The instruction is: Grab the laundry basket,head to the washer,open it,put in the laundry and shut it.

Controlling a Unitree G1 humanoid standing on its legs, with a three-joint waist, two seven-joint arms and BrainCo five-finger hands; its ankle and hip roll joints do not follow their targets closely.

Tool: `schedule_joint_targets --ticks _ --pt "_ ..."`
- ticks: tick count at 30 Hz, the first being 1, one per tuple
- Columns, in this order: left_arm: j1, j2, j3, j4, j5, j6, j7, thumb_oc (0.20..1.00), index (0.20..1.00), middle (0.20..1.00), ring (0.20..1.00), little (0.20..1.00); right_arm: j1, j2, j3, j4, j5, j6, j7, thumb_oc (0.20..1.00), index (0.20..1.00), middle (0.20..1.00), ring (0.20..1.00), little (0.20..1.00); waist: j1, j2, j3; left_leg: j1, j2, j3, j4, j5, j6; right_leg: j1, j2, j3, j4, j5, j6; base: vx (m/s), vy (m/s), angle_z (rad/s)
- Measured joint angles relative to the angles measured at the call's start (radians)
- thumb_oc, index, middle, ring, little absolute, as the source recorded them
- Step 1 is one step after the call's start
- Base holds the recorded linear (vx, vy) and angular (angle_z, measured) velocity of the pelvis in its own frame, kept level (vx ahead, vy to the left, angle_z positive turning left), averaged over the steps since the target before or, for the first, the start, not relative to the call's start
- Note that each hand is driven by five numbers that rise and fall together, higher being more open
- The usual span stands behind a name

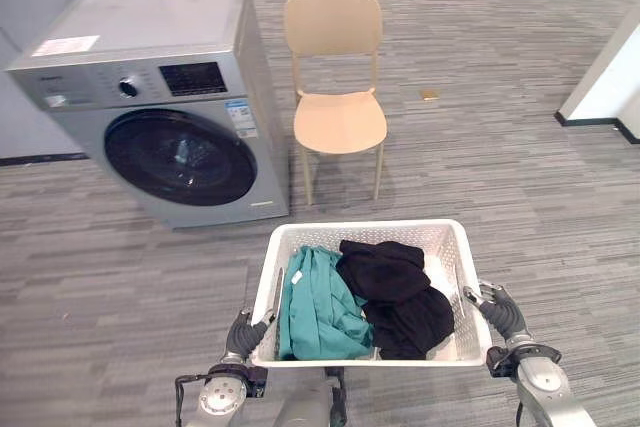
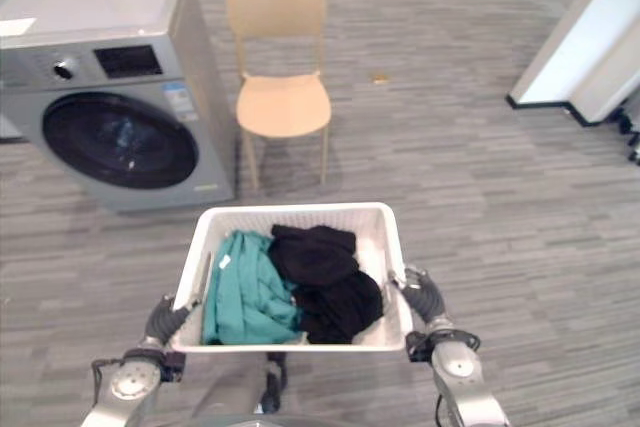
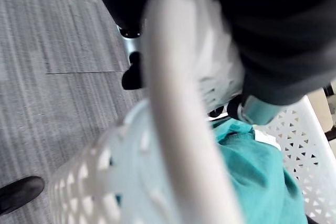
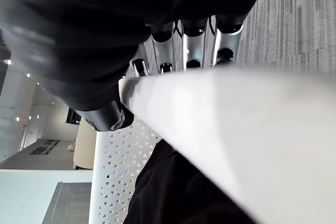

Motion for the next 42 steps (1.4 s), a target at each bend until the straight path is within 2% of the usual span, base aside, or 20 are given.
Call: schedule_joint_targets --ticks 3,5,7,8,9,12,14,16,18,21,23,27,28,30,32,33,35,36,38,42 --pt "-0.047 0.045 0.006 -0.006 -0.001 0.0 -0.003 0.2 0.2 0.2 0.2 0.2 -0.004 0.022 -0.002 -0.025 -0.001 0.0 -0.001 0.2 0.2 0.2 0.2 0.2 -0.006 -0.021 -0.006 0.091 -0.027 -0.007 -0.062 -0.037 0.01 -0.154 -0.023 0.0 0.281 -0.012 0.045 0.27 0.099 -0.25" --pt "-0.059 0.051 0.012 -0.006 -0.002 0.0 -0.003 0.2 0.2 0.2 0.2 0.2 -0.031 0.032 0.0 -0.027 -0.002 0.0 0.0 0.2 0.2 0.2 0.2 0.2 -0.006 -0.011 0.0 0.144 -0.03 -0.001 -0.109 -0.039 0.008 -0.26 -0.029 -0.038 0.415 -0.025 0.053 0.28 0.047 -0.22" --pt "-0.056 0.054 0.023 -0.019 -0.002 -0.005 -0.003 0.2 0.2 0.2 0.2 0.2 -0.04 0.025 0.008 -0.03 -0.001 0.0 0.001 0.2 0.2 0.2 0.2 0.2 -0.011 0.01 0.009 0.199 -0.026 -0.001 -0.132 -0.084 -0.03 -0.36 -0.026 -0.095 0.375 -0.029 0.045 0.34 -0.001 -0.11" --pt "-0.048 0.057 0.027 -0.027 -0.005 -0.006 -0.002 0.2 0.2 0.2 0.2 0.2 -0.048 0.027 0.011 -0.033 -0.001 0.0 0.002 0.2 0.2 0.2 0.2 0.2 -0.017 0.01 0.011 0.216 -0.027 0.014 -0.139 -0.074 -0.014 -0.417 -0.021 -0.126 0.292 -0.022 0.044 0.17 -0.05 0.08" --pt "-0.041 0.057 0.034 -0.029 -0.008 -0.006 -0.003 0.2 0.2 0.2 0.2 0.2 -0.045 0.023 0.013 -0.038 -0.001 0.0 0.001 0.2 0.2 0.2 0.2 0.2 -0.034 0.022 0.018 0.227 -0.031 0.007 -0.138 -0.12 -0.031 -0.463 -0.016 -0.135 0.232 -0.01 0.049 0.35 -0.059 0.19" --pt "-0.021 0.048 0.029 -0.017 -0.011 -0.003 -0.005 0.2 0.2 0.2 0.2 0.2 -0.034 0.016 0.019 -0.034 -0.001 0.004 0.002 0.2 0.2 0.2 0.2 0.2 -0.043 0.022 0.019 0.269 -0.044 0.014 -0.137 -0.116 -0.02 -0.527 -0.012 -0.166 0.06 0.095 0.037 0.31 -0.112 0.22" --pt "-0.012 0.02 0.035 0.011 -0.01 -0.005 -0.006 0.2 0.2 0.2 0.2 0.2 -0.023 0.011 0.027 -0.023 -0.001 0.004 0.003 0.2 0.2 0.2 0.2 0.2 -0.059 0.028 0.021 0.302 -0.063 -0.037 -0.125 -0.178 -0.039 -0.536 -0.022 -0.165 -0.146 0.216 0.055 0.4 -0.171 0.49" --pt "-0.006 0.013 0.027 0.022 -0.01 -0.005 -0.007 0.2 0.2 0.2 0.2 0.2 -0.019 0.011 0.028 0.001 -0.001 0.005 0.004 0.2 0.2 0.2 0.2 0.2 -0.061 0.028 0.022 0.335 -0.073 -0.052 -0.121 -0.193 -0.029 -0.532 -0.031 -0.17 -0.192 0.261 0.047 0.41 -0.203 0.49" --pt "0.009 0.01 0.029 0.022 -0.009 -0.005 -0.006 0.2 0.2 0.2 0.2 0.2 -0.004 0.012 0.036 0.008 0.0 0.011 0.004 0.2 0.2 0.2 0.2 0.2 -0.071 0.031 0.019 0.389 -0.067 -0.115 -0.123 -0.234 -0.065 -0.505 -0.035 -0.155 -0.113 0.283 0.04 0.43 -0.251 0.66" --pt "0.032 -0.007 0.025 0.021 -0.01 -0.005 -0.004 0.2 0.2 0.2 0.2 0.2 -0.01 0.007 0.033 0.018 0.0 0.011 0.007 0.2 0.2 0.2 0.2 0.2 -0.081 0.053 -0.006 0.396 -0.013 -0.145 -0.043 -0.254 -0.096 -0.453 -0.002 -0.164 -0.1 0.389 -0.04 0.31 -0.279 0.65" --pt "0.032 -0.024 0.026 0.019 -0.01 -0.005 -0.001 0.2 0.2 0.2 0.2 0.2 -0.022 -0.012 0.035 0.03 0.0 0.009 0.006 0.2 0.2 0.2 0.2 0.2 -0.059 0.066 -0.012 0.366 0.027 -0.14 0.074 -0.25 -0.107 -0.412 0.027 -0.182 -0.097 0.376 -0.097 0.26 -0.256 0.2" --pt "0.025 -0.027 0.024 0.011 -0.01 -0.005 -0.001 0.2 0.2 0.2 0.2 0.2 -0.026 -0.032 0.034 0.015 0.0 0.002 0.004 0.2 0.2 0.2 0.2 0.2 -0.058 0.071 -0.015 0.25 0.123 -0.105 0.398 -0.23 -0.137 -0.296 0.081 -0.216 -0.173 0.312 -0.142 0.27 -0.153 0.15" --pt "0.019 -0.025 0.016 0.001 -0.01 -0.005 -0.001 0.2 0.2 0.2 0.2 0.2 -0.011 -0.029 0.018 -0.002 0.0 0.002 -0.002 0.2 0.2 0.2 0.2 0.2 -0.056 0.062 -0.02 0.22 0.157 -0.048 0.404 -0.272 -0.145 -0.268 0.093 -0.221 -0.195 0.297 -0.167 0.23 -0.071 0.22" --pt "0.005 -0.027 0.01 -0.013 -0.01 -0.005 -0.001 0.2 0.2 0.2 0.2 0.2 -0.011 -0.031 -0.003 -0.02 0.0 -0.001 -0.001 0.2 0.2 0.2 0.2 0.2 -0.057 0.04 -0.013 0.179 0.145 -0.034 0.299 -0.289 -0.16 -0.25 0.089 -0.225 -0.226 0.303 -0.166 0.19 -0.042 0.1" --pt "-0.005 -0.028 -0.003 -0.013 -0.01 -0.005 -0.001 0.2 0.2 0.2 0.2 0.2 -0.016 -0.036 -0.018 -0.022 0.0 -0.002 -0.002 0.2 0.2 0.2 0.2 0.2 -0.055 0.033 -0.005 0.108 0.139 -0.005 0.191 -0.285 -0.164 -0.233 0.088 -0.234 -0.24 0.288 -0.168 0.25 -0.021 0.15" --pt "-0.023 -0.032 -0.004 -0.011 -0.009 -0.005 -0.001 0.2 0.2 0.2 0.2 0.2 -0.02 -0.035 -0.028 -0.008 0.0 -0.002 -0.003 0.2 0.2 0.2 0.2 0.2 -0.056 0.026 0.009 0.058 0.127 0.005 0.109 -0.25 -0.168 -0.211 0.087 -0.235 -0.241 0.25 -0.135 0.24 0.007 0.15" --pt "-0.014 -0.033 -0.005 -0.01 -0.008 -0.005 -0.001 0.2 0.2 0.2 0.2 0.2 -0.021 -0.029 -0.026 0.002 0.0 -0.002 -0.002 0.2 0.2 0.2 0.2 0.2 -0.049 0.024 0.018 -0.004 0.118 -0.01 0.044 -0.187 -0.171 -0.18 0.099 -0.238 -0.241 0.244 -0.125 0.22 0.037 -0.16" --pt "-0.001 -0.036 -0.004 -0.007 -0.008 -0.005 0.0 0.2 0.2 0.2 0.2 0.2 -0.02 -0.028 -0.019 0.004 0.0 -0.005 -0.002 0.2 0.2 0.2 0.2 0.2 -0.035 0.037 0.03 -0.053 0.121 -0.007 -0.015 -0.105 -0.17 -0.146 0.122 -0.228 -0.24 0.217 -0.106 0.27 0.085 -0.39" --pt "0.006 -0.035 -0.004 0.001 -0.008 -0.005 0.0 0.2 0.2 0.2 0.2 0.2 -0.009 -0.03 -0.008 0.005 0.0 -0.004 -0.004 0.2 0.2 0.2 0.2 0.2 -0.03 0.045 0.034 -0.08 0.129 0.0 -0.025 -0.051 -0.165 -0.113 0.138 -0.229 -0.241 0.208 -0.127 0.29 0.118 -0.3" --pt "0.009 -0.036 -0.003 0.008 -0.007 -0.005 0.0 0.2 0.2 0.2 0.2 0.2 -0.009 -0.031 -0.003 0.008 -0.001 -0.002 -0.006 0.2 0.2 0.2 0.2 0.2 -0.026 0.052 0.032 -0.049 0.137 0.016 -0.059 -0.004 -0.153 -0.052 0.143 -0.187 -0.24 0.16 -0.1 0.3 0.167 -0.27"
